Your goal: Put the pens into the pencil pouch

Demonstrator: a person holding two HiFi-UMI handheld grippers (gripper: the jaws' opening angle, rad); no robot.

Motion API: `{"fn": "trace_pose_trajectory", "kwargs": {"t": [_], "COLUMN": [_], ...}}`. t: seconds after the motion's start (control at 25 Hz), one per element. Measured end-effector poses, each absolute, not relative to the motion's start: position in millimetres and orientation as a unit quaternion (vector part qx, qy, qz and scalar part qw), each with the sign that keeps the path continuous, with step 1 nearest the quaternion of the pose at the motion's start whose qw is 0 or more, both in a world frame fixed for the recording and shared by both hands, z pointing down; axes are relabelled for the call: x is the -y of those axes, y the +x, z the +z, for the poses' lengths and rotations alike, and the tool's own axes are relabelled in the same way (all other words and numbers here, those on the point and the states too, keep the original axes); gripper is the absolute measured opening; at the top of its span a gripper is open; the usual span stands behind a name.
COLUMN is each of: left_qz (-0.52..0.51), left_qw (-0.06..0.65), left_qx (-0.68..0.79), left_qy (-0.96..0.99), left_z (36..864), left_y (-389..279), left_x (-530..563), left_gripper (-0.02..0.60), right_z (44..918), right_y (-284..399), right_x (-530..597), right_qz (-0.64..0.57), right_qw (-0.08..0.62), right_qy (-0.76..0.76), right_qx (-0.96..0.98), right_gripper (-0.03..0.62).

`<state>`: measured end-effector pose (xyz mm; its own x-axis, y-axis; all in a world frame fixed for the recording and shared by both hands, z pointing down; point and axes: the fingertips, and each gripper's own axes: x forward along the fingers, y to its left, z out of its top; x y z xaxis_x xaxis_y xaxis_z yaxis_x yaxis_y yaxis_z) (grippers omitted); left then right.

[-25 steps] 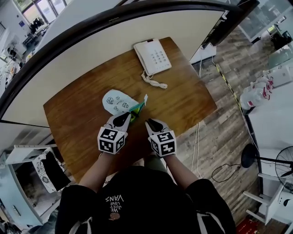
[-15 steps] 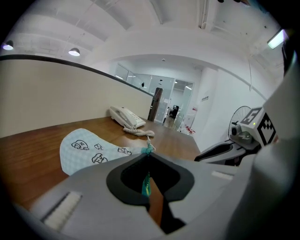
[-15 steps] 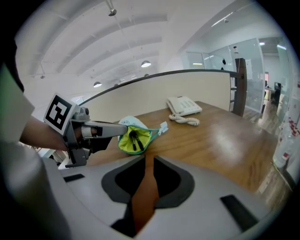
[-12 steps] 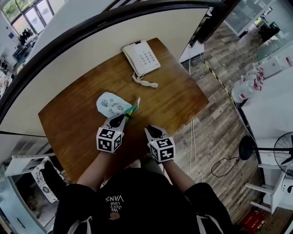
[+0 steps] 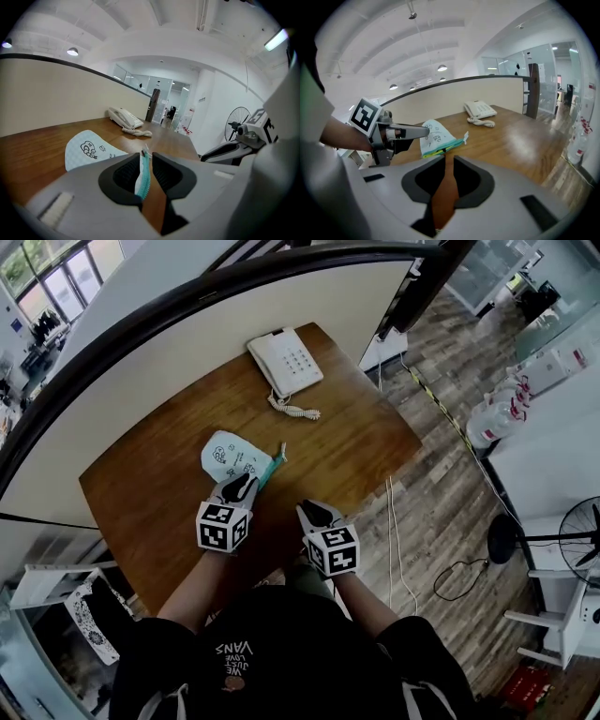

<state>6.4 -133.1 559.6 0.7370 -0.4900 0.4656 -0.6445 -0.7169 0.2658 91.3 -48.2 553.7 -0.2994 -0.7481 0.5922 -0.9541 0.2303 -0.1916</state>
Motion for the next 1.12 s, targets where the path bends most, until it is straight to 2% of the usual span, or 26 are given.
{"fn": "trace_pose_trajectory", "kwargs": {"t": [0.32,0.72,0.92,1.12], "left_qz": [0.176,0.151,0.141,0.135], "left_qw": [0.199,0.165,0.144,0.134], "left_qx": [0.322,0.336,0.335,0.329], "left_qy": [0.909,0.915,0.92,0.925], "left_z": [546,511,496,484], "left_y": [-19,-59,-74,-83], "left_x": [121,97,85,71], "left_gripper": [0.086,0.081,0.026,0.012], "right_z": [546,510,492,478], "right_y": [74,53,44,36], "right_x": [37,23,17,8], "right_qz": [0.26,0.221,0.206,0.195], "right_qw": [0.184,0.162,0.144,0.132], "right_qy": [0.565,0.571,0.579,0.582], "right_qx": [0.761,0.774,0.776,0.779], "right_gripper": [0.049,0.038,0.028,0.023]}}
